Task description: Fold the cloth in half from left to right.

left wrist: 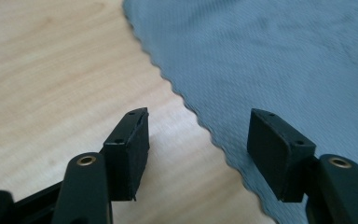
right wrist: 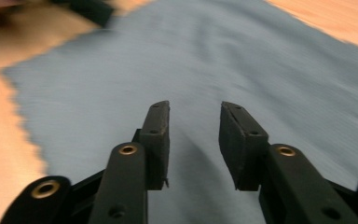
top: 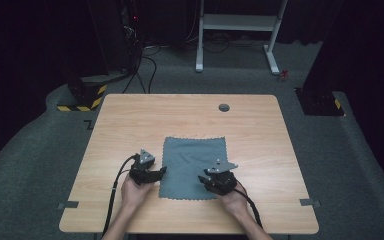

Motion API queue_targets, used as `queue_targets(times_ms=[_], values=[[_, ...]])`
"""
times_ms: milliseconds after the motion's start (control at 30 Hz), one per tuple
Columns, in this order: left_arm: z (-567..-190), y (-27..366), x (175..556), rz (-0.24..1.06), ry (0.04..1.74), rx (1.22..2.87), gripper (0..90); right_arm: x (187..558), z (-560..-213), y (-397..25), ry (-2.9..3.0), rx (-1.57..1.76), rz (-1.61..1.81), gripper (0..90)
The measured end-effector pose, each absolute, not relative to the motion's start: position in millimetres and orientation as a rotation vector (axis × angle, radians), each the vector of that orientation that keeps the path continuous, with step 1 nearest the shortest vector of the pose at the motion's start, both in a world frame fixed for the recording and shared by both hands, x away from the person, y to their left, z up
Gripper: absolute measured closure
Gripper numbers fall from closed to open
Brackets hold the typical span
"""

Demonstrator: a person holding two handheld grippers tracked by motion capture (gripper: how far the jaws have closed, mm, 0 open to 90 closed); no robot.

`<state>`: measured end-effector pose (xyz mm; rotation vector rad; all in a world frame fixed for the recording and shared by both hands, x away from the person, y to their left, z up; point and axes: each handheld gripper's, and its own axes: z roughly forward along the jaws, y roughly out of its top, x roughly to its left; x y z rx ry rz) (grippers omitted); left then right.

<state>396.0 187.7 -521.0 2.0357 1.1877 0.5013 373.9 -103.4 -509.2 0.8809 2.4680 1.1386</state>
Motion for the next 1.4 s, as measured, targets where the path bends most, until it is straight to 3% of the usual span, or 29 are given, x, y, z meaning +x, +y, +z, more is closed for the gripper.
queue_targets(times_ms=[267,633,1400], values=[[-510,181,429,0.530,1.184,2.091,43.6,359,-516,-54,2.593,0.668,1.171,72.1],[-521,185,460,0.542,1.274,2.025,47.7,346,-521,-7,2.655,0.548,1.209,72.6],[-518,196,491,0.495,1.220,2.093,41.7,336,-525,11,2.650,0.553,1.167,66.9]])
